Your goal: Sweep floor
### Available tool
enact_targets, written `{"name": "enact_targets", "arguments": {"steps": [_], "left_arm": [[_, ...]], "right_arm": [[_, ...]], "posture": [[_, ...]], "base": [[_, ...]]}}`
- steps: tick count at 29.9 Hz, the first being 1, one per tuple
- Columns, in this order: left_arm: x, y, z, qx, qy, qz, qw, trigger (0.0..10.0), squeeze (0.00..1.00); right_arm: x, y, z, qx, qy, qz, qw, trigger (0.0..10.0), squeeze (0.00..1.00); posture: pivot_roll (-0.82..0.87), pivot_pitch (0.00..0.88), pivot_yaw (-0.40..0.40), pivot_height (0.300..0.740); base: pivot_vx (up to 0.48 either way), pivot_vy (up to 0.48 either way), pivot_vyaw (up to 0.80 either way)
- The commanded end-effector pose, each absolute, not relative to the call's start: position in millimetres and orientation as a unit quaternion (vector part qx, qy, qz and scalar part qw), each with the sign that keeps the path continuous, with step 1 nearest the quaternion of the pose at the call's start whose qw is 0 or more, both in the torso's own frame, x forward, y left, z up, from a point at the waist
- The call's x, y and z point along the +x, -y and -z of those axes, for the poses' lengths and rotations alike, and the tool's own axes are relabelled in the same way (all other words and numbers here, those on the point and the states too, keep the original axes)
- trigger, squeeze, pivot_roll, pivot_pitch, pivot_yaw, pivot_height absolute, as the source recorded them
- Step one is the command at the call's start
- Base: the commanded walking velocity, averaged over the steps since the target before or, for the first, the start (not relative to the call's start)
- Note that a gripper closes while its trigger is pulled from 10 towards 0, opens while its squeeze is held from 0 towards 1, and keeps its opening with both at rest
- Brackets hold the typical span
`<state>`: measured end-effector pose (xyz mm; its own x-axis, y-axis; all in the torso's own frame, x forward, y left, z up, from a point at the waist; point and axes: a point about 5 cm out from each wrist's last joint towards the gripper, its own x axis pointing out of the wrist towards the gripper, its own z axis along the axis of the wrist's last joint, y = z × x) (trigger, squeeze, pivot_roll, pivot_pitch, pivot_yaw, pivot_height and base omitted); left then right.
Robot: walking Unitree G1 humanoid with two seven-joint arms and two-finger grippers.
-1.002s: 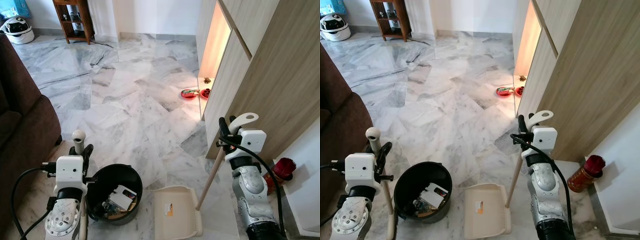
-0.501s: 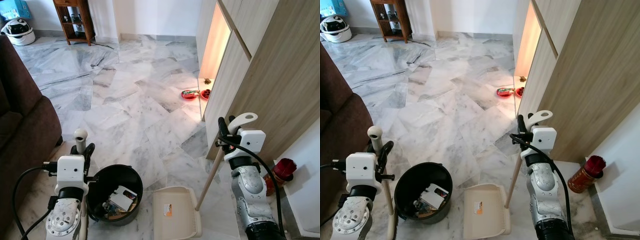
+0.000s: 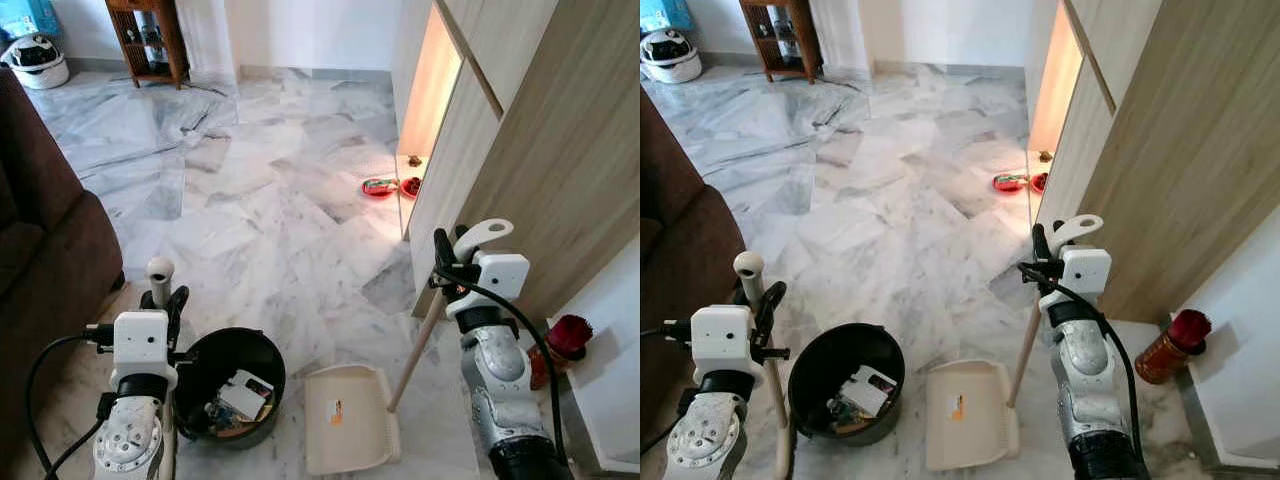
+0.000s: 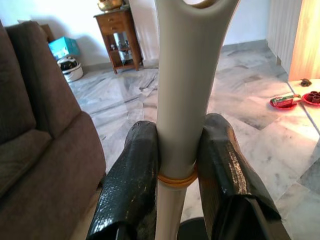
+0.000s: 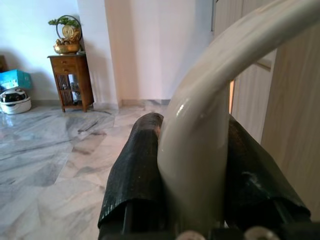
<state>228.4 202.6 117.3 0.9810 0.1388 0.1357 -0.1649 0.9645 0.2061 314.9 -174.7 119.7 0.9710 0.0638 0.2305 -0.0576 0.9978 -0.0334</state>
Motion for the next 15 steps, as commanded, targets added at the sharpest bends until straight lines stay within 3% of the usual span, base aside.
{"name": "enact_targets", "arguments": {"steps": [1,15], "left_arm": [[228.3,-200.3,-122.9,0.101,0.079,-0.074,0.989,10.0,0.00],[229.0,-201.8,-121.9,0.100,0.079,-0.077,0.989,10.0,0.00]], "right_arm": [[316.8,173.1,-121.7,-0.008,0.120,-0.033,0.992,10.0,0.00],[317.4,171.8,-120.8,-0.006,0.117,-0.037,0.992,10.0,0.00]], "posture": [[0.04,0.093,-0.026,0.740],[0.04,0.087,-0.026,0.740]], "base": [[-0.255,0.000,0.00],[-0.253,0.000,0.00]]}}
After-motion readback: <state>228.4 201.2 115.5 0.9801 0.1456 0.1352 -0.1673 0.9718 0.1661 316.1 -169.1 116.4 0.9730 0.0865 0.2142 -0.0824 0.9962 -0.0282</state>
